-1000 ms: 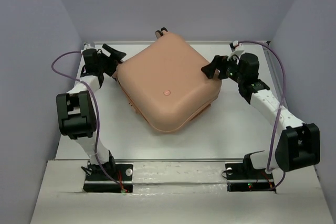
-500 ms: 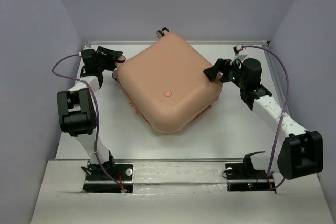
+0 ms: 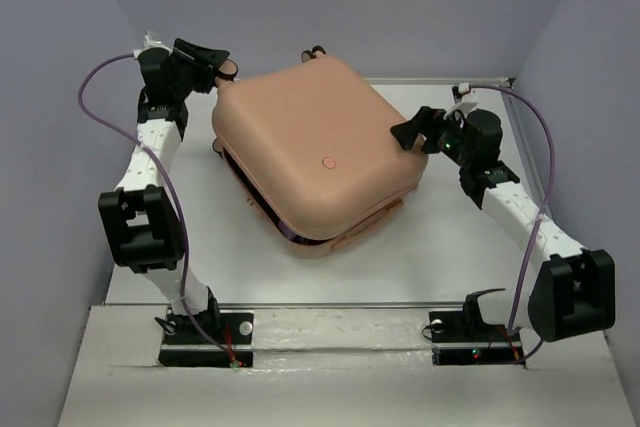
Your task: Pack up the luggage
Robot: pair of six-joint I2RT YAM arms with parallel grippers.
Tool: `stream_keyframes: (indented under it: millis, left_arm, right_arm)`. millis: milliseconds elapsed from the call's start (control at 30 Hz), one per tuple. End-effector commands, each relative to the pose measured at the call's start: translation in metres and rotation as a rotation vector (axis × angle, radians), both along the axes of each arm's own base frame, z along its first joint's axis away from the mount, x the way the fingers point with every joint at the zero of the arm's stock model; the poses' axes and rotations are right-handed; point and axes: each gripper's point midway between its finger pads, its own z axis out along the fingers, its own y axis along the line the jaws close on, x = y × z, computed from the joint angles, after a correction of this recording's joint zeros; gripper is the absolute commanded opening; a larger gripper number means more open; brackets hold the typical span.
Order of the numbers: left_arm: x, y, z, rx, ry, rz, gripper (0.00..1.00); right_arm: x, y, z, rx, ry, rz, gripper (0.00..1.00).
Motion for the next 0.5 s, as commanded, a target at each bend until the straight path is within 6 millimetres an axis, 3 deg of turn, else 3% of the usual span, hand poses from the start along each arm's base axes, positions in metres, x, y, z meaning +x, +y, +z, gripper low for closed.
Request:
stream_keyframes:
  millis: [0,67,200,467]
  left_arm:
    - [-0.037,-0.025,0.121,0.006,-0.253,-0.084,0.06]
    - [-0.036,-0.024,0.122,0.024,-0.24,-0.078,0.06]
    - [-0.039,-0.018,0.097,0.049,-0.17,-0.059,0.06]
    - [-0.039,0.007,0.017,0.157,0.001,0.005,0.06]
  right_arm:
    - [-0.011,0.01,-0.044,-0.015,0.165,0.05,1.0]
    - [-0.01,0.009,-0.042,-0.017,0.156,0.04,1.0]
    - [-0.011,0.002,-0.041,-0.044,0.152,0.01,1.0]
    - [-0.018,-0.001,-0.056,-0.058,0.185,0.007,1.0]
